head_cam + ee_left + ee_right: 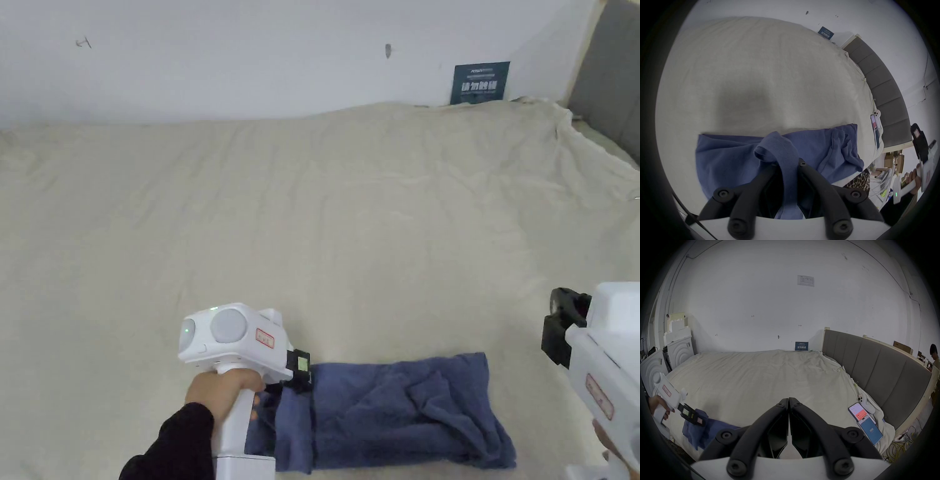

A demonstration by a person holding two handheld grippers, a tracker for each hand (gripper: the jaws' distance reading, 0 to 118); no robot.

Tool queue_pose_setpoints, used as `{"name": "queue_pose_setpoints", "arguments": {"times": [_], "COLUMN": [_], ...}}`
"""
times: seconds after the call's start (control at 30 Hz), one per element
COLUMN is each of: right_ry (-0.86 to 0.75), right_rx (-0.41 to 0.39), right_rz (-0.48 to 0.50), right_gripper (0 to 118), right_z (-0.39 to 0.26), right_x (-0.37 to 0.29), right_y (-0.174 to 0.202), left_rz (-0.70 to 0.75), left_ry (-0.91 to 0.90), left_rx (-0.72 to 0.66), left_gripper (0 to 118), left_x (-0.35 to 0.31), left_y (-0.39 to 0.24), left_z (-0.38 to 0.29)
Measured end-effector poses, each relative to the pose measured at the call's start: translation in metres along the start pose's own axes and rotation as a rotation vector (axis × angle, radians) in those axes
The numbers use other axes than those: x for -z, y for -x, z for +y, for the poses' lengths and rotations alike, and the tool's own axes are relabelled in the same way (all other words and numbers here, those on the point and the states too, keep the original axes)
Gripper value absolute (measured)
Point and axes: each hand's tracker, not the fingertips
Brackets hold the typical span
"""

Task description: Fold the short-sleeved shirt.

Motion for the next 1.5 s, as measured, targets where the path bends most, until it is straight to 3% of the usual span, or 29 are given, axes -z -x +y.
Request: {"name": "queue_pose_setpoints", "arguments": {"times": [0.13, 0.2, 0.23, 0.37, 0.4, 0.43, 0.73, 0.87, 0.93, 1.0, 1.07, 1.17, 1.5], "right_ry": [0.009, 0.011, 0.011, 0.01, 0.01, 0.009, -0.009, -0.012, -0.013, -0.014, -0.014, -0.01, 0.019], "right_rx": [-0.001, 0.0, 0.001, 0.007, 0.008, 0.009, 0.007, 0.002, 0.003, 0.003, 0.004, 0.003, 0.007], "right_rz": [-0.001, 0.001, 0.001, 0.002, 0.002, 0.002, 0.007, 0.007, 0.007, 0.005, 0.005, 0.004, -0.003], "right_gripper": [0, 0, 0, 0, 0, 0, 0, 0, 0, 0, 0, 0, 0], "right_z": [-0.003, -0.004, -0.004, -0.004, -0.003, -0.003, 0.004, 0.007, 0.007, 0.007, 0.007, 0.006, -0.005], "right_x": [0.0, 0.0, 0.0, 0.0, 0.0, -0.001, -0.005, -0.006, -0.006, -0.006, -0.007, -0.007, -0.005], "right_y": [-0.001, -0.001, -0.001, -0.002, -0.001, -0.001, 0.001, 0.001, 0.001, 0.001, 0.001, 0.001, -0.009], "left_rz": [0.013, 0.059, 0.064, 0.013, 0.007, 0.002, 0.013, 0.173, 0.216, 0.249, 0.254, 0.241, 0.208], "left_ry": [0.002, -0.001, -0.006, -0.029, -0.036, -0.063, -0.359, -0.464, -0.518, -0.535, -0.53, -0.492, -0.407], "left_rx": [-0.026, 0.01, 0.026, 0.042, 0.047, 0.055, 0.069, 0.127, 0.157, 0.196, 0.219, 0.192, 0.175], "left_gripper": [10, 19, 28, 100, 110, 115, 115, 111, 99, 64, 21, 2, 0], "left_x": [0.021, 0.023, 0.024, 0.012, 0.006, -0.001, -0.088, -0.097, -0.095, -0.089, -0.079, -0.06, 0.013], "left_y": [-0.011, -0.018, -0.02, -0.031, -0.034, -0.035, -0.01, 0.006, 0.014, 0.02, 0.026, 0.033, 0.02], "left_z": [-0.004, -0.008, -0.009, -0.013, -0.013, -0.014, -0.029, -0.043, -0.054, -0.065, -0.076, -0.086, -0.113]}}
